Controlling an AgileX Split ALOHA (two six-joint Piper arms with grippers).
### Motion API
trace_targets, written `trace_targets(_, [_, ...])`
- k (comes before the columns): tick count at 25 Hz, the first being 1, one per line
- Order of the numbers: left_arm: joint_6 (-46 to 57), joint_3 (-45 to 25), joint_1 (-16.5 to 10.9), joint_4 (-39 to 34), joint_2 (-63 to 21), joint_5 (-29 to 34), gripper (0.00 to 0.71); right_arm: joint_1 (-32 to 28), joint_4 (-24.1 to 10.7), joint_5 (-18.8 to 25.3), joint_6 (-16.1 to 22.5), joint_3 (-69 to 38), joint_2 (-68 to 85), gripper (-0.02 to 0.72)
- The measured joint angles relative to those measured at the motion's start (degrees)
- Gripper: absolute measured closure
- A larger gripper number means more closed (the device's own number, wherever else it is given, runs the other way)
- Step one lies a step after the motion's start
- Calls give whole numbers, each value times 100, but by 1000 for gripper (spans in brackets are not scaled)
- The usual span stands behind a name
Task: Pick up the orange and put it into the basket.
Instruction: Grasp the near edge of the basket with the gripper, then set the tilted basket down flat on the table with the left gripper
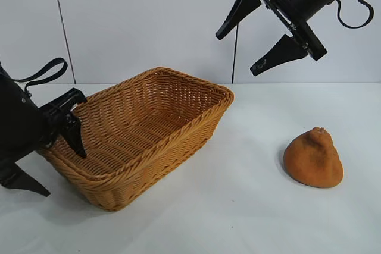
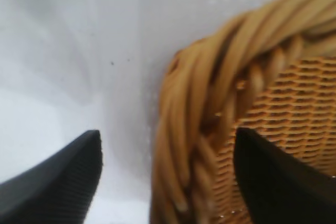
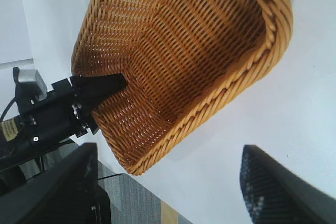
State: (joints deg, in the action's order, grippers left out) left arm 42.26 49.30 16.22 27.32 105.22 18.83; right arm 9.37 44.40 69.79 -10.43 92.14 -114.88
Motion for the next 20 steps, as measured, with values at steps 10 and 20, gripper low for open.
trace_targets(10, [-809,876,-152,-120,21,1279,623,0,0,0,0,0,0,187])
trace_targets(20, [-3035,2824,-454,-353,575,2995,623,0,0,0,0,0,0,187])
